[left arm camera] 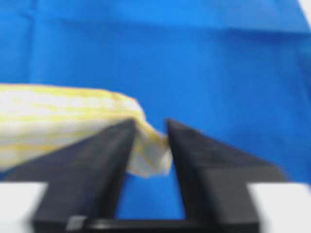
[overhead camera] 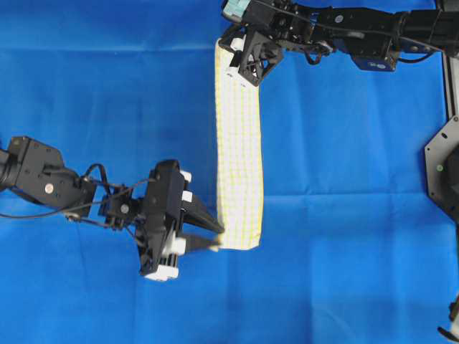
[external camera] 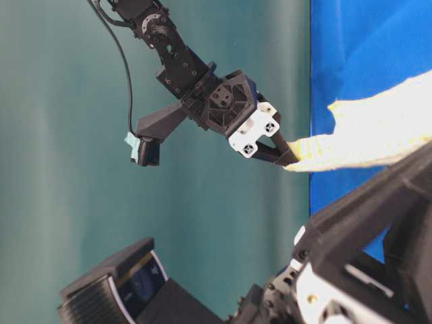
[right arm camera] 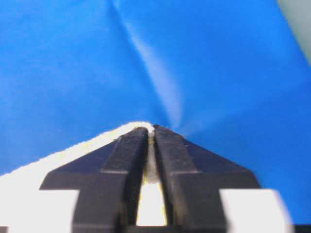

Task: Fold the yellow towel.
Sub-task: 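Release the strip and raise both grippers, then grasp the strip's top corners with both grippers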

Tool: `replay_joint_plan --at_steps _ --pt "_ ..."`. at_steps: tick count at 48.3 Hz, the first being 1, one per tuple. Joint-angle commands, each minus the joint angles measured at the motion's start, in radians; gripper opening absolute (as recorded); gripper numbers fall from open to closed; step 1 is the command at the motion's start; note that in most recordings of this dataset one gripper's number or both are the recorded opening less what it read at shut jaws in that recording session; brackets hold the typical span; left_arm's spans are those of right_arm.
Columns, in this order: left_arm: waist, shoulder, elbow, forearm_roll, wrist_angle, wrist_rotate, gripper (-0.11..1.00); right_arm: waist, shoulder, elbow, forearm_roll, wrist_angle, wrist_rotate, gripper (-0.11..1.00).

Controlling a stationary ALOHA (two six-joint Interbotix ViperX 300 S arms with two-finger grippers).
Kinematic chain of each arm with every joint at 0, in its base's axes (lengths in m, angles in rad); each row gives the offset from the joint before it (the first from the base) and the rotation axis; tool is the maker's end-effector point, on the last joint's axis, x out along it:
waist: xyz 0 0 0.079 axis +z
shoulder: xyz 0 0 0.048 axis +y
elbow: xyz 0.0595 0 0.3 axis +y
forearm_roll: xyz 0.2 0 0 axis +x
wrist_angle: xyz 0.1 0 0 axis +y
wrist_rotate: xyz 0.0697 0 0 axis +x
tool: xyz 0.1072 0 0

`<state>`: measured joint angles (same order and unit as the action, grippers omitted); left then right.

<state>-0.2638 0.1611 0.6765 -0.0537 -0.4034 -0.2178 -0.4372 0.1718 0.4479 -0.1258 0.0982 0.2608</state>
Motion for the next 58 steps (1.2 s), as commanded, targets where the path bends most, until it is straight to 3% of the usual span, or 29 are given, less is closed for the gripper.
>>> replay_joint_plan --at_steps 1,7,11,16,24,37,51,58 --pt "-0.005 -0.023 -0.018 0.002 0.006 0.002 0.40 0.006 -0.017 -0.025 -0.003 -0.014 -0.009 0.29" --pt "-0.002 -0.064 -0.012 0.002 0.061 0.012 0.73 0.006 -0.023 -0.025 -0.003 -0.014 -0.009 0.64" --pt "0.008 -0.114 -0.005 0.002 0.132 0.014 0.69 0.006 -0.040 -0.021 -0.003 -0.009 -0.009 0.77" --pt "0.026 -0.181 0.008 0.002 0.215 0.015 0.62 0.008 -0.077 -0.008 -0.003 -0.006 -0.014 0.75" --pt "0.092 -0.264 0.037 0.009 0.262 0.018 0.61 0.009 -0.152 0.055 -0.003 -0.012 -0.012 0.72" --pt "0.328 -0.327 0.109 0.014 0.262 0.021 0.61 0.020 -0.291 0.235 0.000 -0.104 0.002 0.71" --pt "0.433 -0.334 0.132 0.011 0.261 0.201 0.70 0.063 -0.396 0.371 0.003 -0.173 0.006 0.72" --pt "0.463 -0.324 0.130 0.012 0.261 0.206 0.75 0.064 -0.402 0.385 0.003 -0.176 0.006 0.72"
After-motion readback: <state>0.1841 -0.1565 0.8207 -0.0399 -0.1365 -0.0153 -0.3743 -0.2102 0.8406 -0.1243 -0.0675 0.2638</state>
